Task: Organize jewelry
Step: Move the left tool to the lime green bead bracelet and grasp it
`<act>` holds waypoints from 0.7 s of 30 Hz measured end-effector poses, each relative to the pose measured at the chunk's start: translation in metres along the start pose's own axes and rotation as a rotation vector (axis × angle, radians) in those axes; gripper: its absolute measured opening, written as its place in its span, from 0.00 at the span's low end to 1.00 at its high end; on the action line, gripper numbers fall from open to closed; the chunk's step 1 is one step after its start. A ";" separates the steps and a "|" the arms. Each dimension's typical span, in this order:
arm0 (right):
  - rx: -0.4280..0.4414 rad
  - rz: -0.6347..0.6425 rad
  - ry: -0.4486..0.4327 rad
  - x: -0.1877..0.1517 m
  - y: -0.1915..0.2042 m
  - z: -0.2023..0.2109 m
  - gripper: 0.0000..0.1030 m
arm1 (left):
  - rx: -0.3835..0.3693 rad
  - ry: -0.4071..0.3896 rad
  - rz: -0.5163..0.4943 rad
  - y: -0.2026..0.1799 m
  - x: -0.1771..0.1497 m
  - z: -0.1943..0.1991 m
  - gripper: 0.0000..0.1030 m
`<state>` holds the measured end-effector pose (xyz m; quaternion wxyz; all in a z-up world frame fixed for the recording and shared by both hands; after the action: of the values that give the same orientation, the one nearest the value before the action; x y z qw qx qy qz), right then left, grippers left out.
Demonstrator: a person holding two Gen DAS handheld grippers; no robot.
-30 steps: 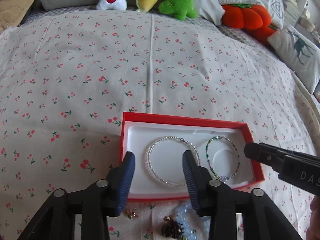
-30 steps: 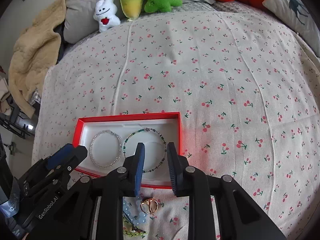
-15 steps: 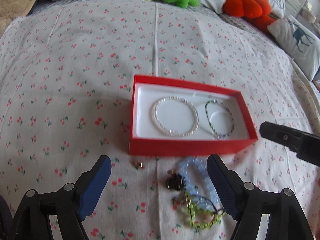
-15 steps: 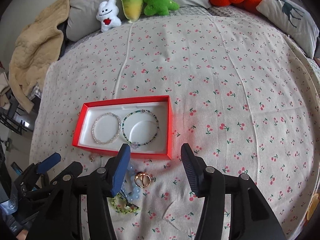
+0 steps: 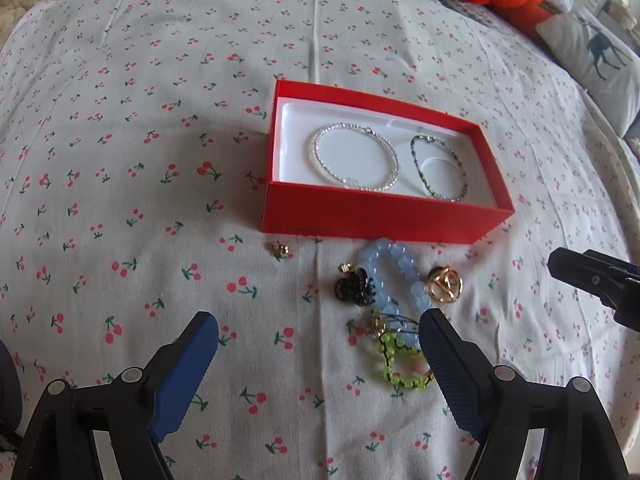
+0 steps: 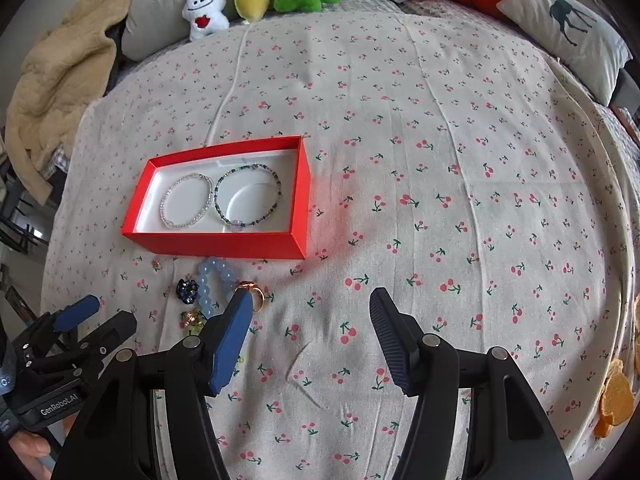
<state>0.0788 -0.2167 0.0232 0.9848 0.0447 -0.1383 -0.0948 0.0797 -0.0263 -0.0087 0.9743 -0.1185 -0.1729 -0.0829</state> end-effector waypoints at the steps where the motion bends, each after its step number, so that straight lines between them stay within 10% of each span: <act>1: -0.001 -0.001 0.003 -0.002 -0.001 0.000 0.62 | 0.002 0.003 -0.002 0.000 -0.001 0.000 0.84; 21: -0.060 0.045 0.153 -0.038 -0.015 -0.033 0.62 | 0.035 0.124 -0.006 0.027 -0.030 -0.024 0.91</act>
<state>0.0499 -0.2221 -0.0199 0.9953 0.0191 -0.0609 -0.0731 0.0652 -0.0030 -0.0467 0.9848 -0.0953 -0.1138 -0.0901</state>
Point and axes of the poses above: each gripper's, at about its wrist camera, not at the fingertips, and z roughly against the way its jaws point, y to its left, x to its top, the point moved 4 cm from there along -z, roughly the way its jaws point, and after that the axes turned 6 degrees about y, right-handed, at the moved point
